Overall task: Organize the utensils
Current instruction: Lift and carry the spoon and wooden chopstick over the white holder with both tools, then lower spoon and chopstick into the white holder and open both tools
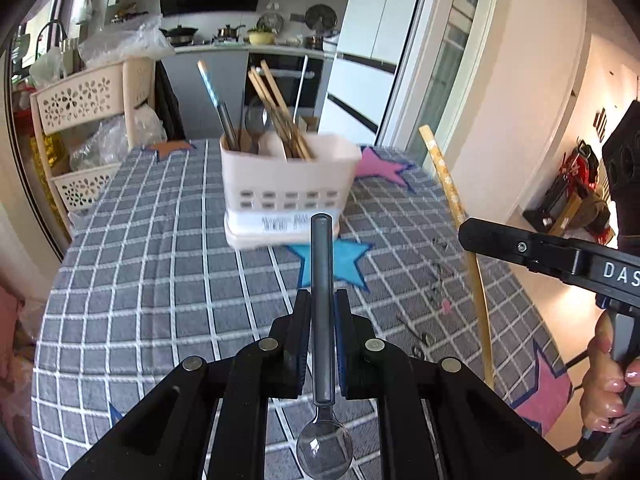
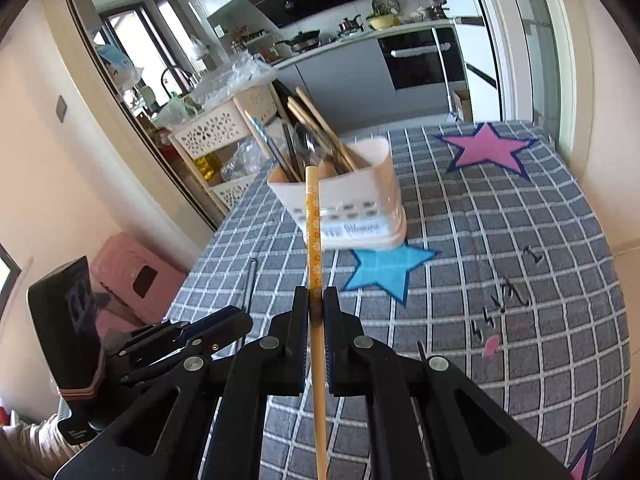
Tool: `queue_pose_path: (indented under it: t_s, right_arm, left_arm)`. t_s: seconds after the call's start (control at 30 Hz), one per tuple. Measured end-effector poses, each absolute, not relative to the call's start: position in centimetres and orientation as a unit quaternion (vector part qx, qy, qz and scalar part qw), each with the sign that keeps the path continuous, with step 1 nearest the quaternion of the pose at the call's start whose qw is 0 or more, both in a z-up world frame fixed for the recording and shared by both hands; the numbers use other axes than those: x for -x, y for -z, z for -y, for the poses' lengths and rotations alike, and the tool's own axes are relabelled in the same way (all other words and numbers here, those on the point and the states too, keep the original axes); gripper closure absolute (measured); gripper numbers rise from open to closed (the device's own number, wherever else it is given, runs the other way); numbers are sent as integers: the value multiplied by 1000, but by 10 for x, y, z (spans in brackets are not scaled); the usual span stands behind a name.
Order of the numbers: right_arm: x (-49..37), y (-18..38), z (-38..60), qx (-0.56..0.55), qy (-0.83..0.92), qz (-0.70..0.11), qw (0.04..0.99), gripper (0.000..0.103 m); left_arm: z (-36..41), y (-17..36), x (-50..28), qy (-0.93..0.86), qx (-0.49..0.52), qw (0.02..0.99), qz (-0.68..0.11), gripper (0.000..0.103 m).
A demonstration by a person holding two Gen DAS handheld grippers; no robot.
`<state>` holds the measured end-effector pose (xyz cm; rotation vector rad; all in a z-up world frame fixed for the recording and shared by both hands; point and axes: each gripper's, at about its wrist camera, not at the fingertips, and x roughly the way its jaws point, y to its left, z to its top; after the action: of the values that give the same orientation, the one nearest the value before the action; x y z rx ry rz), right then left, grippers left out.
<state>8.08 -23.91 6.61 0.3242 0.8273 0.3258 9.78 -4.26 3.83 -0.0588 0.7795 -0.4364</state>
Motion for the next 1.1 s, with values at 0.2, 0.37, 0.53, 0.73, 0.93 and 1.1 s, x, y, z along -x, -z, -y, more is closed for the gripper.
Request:
queue_pose_path:
  t_s: [0.2,0.37,0.53,0.73,0.93,1.1]
  right_arm:
    - [-101,-87,240,-156,-145,-370,904,96]
    - [-126,-103,242,-151,-136,-347,915,95]
    - [-161,-116,241,-142,-123,-323,928,95]
    - [-209,-124,237,-133,-118,-293,939,95]
    - [-250,-127,233,-131,-118,-270,946,96]
    - [-279,-129,227,-125,-115,-253,952,96]
  left_arm:
    - [35,-63,-118,208,38,914,-346,59]
    - [28,-88,-144,202,52,924,-319,59]
    - [21,-109,-182,194,67,933,-297,59]
    - [21,-122,-227,188,74,938,-281,59]
    - [23,-131,-264,184,85,944,-261,59]
    - [28,-130,-287,182,89,948,-247,59]
